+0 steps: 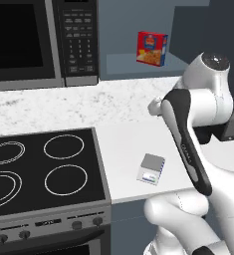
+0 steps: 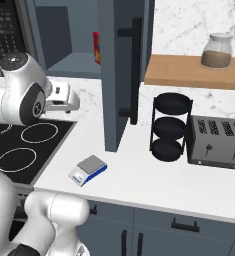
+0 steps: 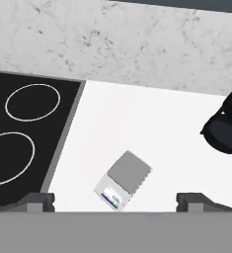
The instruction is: Pick the boxed food and place it on the digital scale for weighing, and close the cabinet.
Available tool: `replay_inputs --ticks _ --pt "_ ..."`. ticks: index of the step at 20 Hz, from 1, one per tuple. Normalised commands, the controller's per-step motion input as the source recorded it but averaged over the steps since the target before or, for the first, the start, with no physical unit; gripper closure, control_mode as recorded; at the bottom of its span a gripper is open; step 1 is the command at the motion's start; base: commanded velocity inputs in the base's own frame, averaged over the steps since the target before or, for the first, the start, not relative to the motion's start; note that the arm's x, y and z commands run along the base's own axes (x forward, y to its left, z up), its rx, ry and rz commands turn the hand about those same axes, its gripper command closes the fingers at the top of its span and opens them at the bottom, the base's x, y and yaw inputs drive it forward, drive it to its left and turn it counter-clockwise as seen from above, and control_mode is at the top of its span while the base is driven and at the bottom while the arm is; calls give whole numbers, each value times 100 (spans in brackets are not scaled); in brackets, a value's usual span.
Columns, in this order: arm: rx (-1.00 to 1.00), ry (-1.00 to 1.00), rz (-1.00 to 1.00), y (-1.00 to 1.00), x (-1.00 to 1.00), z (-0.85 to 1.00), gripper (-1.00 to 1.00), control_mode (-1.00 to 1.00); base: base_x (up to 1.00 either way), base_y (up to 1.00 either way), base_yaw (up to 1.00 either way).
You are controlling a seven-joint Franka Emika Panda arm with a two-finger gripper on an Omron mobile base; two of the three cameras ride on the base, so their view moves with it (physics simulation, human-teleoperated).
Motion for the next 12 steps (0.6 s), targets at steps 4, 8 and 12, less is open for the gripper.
replay_inputs --ticks 4,8,12 --pt "0 -11 8 -20 0 84 -100 -100 0 0 0" --pt "0 0 9 -29 3 72 -100 -100 0 0 0" --pt "0 -3 4 -22 13 45 -100 -100 0 0 0"
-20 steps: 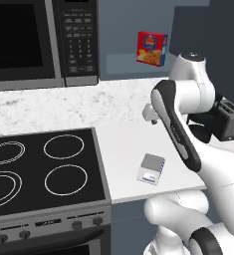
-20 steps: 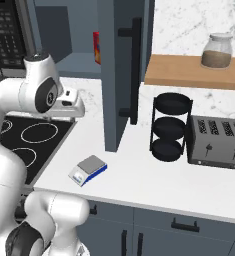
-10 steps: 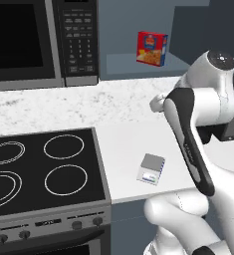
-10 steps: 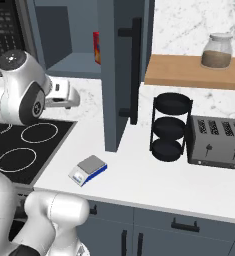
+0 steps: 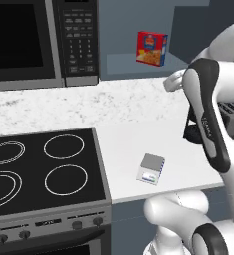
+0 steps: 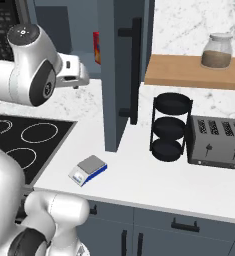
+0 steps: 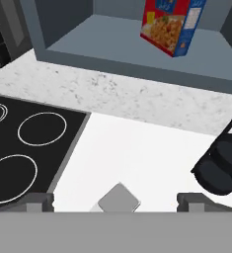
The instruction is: Pick the boxed food and place it on the digital scale for weighing, and close the cabinet.
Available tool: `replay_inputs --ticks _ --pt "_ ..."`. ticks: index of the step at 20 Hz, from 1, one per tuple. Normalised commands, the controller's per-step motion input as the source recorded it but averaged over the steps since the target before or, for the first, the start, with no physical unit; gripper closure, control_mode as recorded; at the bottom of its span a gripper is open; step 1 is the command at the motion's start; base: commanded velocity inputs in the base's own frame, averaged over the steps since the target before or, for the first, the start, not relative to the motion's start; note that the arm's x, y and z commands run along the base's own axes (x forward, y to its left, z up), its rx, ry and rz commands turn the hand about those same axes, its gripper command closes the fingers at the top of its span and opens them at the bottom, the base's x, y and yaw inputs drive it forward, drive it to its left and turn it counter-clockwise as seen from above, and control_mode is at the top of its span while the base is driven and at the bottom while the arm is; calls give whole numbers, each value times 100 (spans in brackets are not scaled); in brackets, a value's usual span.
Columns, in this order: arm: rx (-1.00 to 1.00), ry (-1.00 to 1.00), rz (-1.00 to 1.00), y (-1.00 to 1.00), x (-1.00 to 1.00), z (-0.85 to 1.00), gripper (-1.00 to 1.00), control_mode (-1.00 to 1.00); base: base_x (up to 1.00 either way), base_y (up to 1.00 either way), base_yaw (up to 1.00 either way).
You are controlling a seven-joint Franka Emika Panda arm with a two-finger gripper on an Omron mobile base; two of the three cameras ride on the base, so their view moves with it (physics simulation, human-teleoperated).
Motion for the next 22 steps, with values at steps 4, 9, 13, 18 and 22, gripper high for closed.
replay_inputs --ticks 4,9,13,18,22 --pt "0 -5 0 -22 40 27 -100 -100 0 0 0" --pt "0 -25 0 -31 32 25 -100 -100 0 0 0" --pt "0 -5 0 -26 42 45 -100 -100 0 0 0" --pt "0 0 0 -30 49 32 -100 -100 0 0 0" --pt "2 0 5 -28 50 14 -100 -100 0 0 0"
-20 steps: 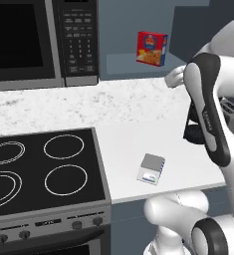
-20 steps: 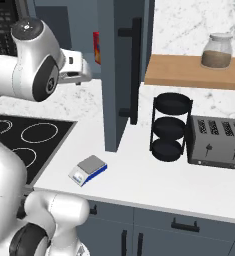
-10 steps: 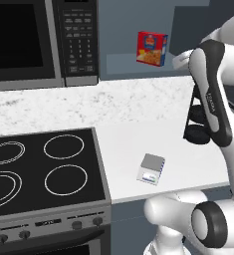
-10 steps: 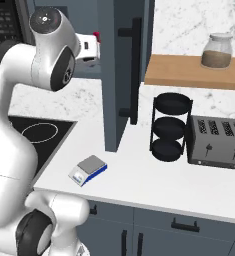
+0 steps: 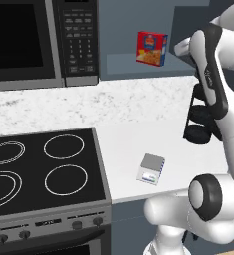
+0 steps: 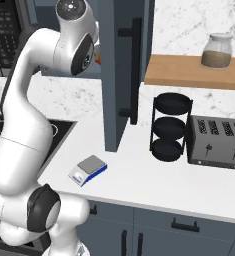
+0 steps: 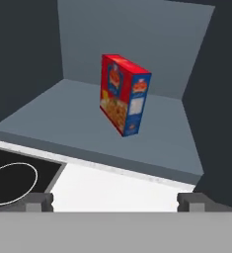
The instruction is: Pick the boxed food and place it on the digital scale for weighing, and close the cabinet.
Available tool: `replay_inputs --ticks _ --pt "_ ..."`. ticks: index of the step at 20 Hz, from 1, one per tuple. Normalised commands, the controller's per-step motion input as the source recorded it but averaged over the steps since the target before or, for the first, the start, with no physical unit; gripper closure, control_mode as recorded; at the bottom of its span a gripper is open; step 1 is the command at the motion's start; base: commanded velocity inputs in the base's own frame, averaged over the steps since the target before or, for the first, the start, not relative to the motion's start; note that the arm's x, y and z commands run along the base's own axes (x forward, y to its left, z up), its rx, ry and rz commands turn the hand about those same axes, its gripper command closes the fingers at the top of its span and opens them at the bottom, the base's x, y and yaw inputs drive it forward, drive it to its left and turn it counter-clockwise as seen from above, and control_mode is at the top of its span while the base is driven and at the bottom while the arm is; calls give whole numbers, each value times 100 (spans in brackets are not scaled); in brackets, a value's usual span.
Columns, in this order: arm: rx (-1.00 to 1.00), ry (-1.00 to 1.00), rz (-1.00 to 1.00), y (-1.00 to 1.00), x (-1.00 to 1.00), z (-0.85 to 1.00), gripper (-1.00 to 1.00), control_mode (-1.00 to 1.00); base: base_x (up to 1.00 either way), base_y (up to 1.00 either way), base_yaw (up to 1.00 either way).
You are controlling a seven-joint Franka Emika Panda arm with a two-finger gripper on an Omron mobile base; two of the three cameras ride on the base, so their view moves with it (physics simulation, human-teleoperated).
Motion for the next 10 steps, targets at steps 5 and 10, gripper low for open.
replay_inputs --ticks 5,10 --pt "0 -5 8 -8 49 0 -100 -100 0 0 0" --pt "0 -9 5 3 57 -6 -100 -100 0 0 0"
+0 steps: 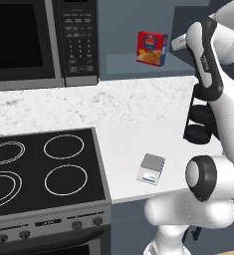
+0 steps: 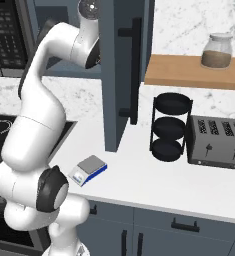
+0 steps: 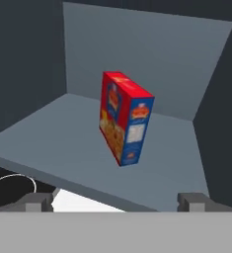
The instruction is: Pick the boxed food and place it on the digital scale for weighing, and close the cabinet.
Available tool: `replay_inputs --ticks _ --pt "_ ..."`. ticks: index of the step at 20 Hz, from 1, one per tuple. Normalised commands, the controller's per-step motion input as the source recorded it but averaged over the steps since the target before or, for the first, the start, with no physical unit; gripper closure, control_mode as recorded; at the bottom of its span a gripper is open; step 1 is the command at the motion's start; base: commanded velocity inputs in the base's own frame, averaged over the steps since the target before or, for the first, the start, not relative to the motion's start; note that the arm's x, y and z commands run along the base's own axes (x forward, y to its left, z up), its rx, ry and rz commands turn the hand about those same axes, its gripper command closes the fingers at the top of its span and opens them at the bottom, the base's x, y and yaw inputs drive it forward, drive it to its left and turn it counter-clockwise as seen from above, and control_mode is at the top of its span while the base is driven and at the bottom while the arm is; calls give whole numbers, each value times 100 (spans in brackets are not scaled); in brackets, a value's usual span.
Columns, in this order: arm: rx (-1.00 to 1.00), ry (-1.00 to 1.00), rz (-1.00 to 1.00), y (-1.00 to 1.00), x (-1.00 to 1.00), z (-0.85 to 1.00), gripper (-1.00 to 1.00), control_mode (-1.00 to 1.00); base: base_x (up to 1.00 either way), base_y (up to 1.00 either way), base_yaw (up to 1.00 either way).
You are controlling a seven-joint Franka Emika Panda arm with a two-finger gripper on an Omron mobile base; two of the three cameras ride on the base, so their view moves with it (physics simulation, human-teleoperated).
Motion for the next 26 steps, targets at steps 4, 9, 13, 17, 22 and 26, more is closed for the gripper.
replay_inputs --ticks 4,9,13,17,22,26 --pt "0 -2 2 1 59 -11 -100 -100 0 0 0" --pt "0 0 0 0 65 -1 -100 -100 0 0 0" --pt "2 0 0 0 67 0 -100 -100 0 0 0" --pt "2 0 2 0 55 0 -100 -100 0 0 0" --pt "0 0 3 0 44 0 -100 -100 0 0 0" --pt "0 0 2 0 30 0 -100 -100 0 0 0"
